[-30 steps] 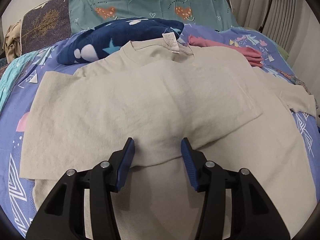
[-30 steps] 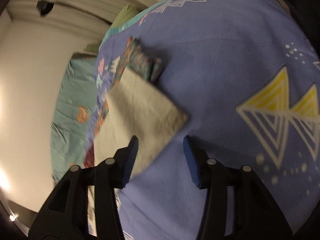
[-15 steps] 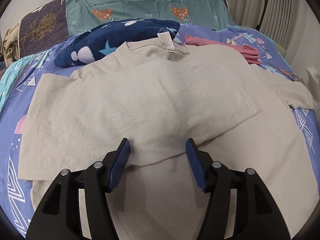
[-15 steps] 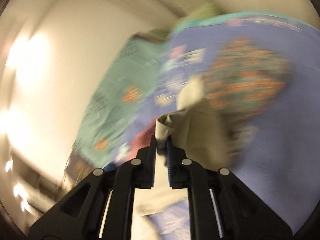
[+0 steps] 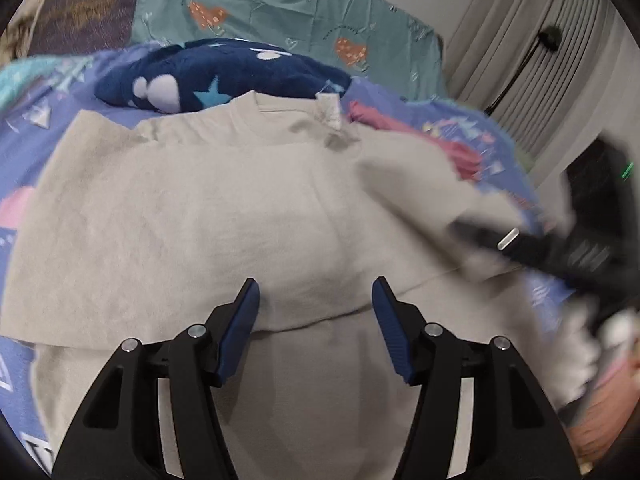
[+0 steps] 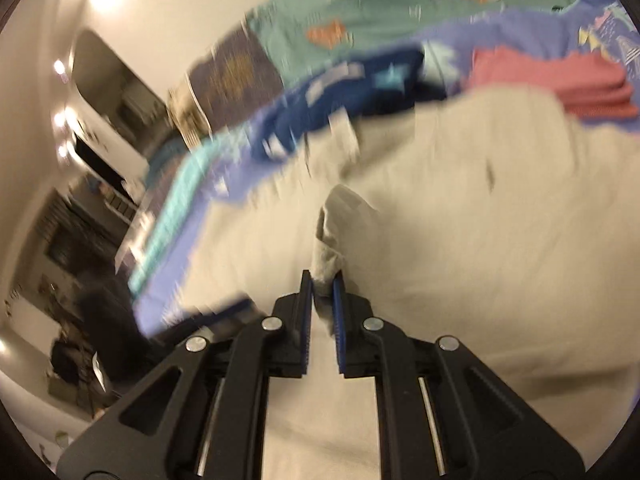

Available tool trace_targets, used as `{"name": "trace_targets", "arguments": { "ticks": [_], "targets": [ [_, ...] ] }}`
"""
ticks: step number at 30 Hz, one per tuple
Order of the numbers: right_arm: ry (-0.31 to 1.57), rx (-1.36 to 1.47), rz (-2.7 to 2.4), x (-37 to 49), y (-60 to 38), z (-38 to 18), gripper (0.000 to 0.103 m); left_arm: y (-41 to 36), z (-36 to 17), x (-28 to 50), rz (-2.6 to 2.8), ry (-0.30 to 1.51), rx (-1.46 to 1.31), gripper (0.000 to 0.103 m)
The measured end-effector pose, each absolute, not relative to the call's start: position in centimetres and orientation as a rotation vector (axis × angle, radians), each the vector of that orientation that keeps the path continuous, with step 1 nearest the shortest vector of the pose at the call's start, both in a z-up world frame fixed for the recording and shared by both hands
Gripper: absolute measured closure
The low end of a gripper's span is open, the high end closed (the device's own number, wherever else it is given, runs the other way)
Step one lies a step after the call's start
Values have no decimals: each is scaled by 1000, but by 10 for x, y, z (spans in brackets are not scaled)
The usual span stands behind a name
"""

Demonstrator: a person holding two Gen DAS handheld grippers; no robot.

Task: Fold small clothes

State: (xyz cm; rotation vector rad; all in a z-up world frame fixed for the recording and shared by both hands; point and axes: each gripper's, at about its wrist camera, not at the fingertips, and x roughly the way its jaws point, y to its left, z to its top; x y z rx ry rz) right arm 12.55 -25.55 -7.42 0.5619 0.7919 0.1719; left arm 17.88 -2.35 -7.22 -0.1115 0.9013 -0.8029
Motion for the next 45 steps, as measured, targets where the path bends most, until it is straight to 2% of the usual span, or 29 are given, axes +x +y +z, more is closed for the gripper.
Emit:
{"name": "trace_targets", "arguments": {
  "ticks": [4,10,15,17,19,21,24,27,30,32,35,39,40,42,43,45],
  "targets": [
    [832,546,152,118,-245,-91,93,-26,-60,182,-951,915,-284,44],
    [811,506,149,106,-245,-80,93,-76,-61,184,-1041,1014,-283,41],
    [830,420,161,100,-236,-83,92,-114,-69,195,-1043,1086,-311,36],
    [841,404,171,98,-235,-85,88,-129,-75,198,-1017,1111,-292,36],
    [863,378,193,95,-233,-85,86,-139,-82,198,-983,1113,-249,43],
    [872,362,236,89,-237,-80,86,-146,-87,197,-962,1107,-196,78],
    [828,332,231,73,-263,-60,86,-140,-92,202,-964,1112,-226,91],
    [765,384,89,73,-312,-38,85,-138,-96,203,-966,1108,-231,95],
    [786,447,44,102,-345,-32,83,-143,-91,199,-964,1092,-190,95],
    [834,479,38,128,-355,-40,73,-146,-86,196,-960,1070,-142,95],
    [930,462,17,170,-353,-60,64,-149,-82,191,-961,1045,-90,95],
    [1007,473,-1,202,-352,-85,57,-150,-76,191,-960,1016,-54,95],
    [1006,470,0,206,-350,-88,57,-151,-74,191,-964,1010,-45,95],
    [1005,428,7,209,-344,-88,83,-153,-69,190,-971,994,-27,96],
    [1013,411,14,210,-341,-87,99,-153,-67,189,-972,987,-20,97],
    [998,377,4,206,-336,-81,99,-151,-61,188,-972,966,-14,98]
  ]
}}
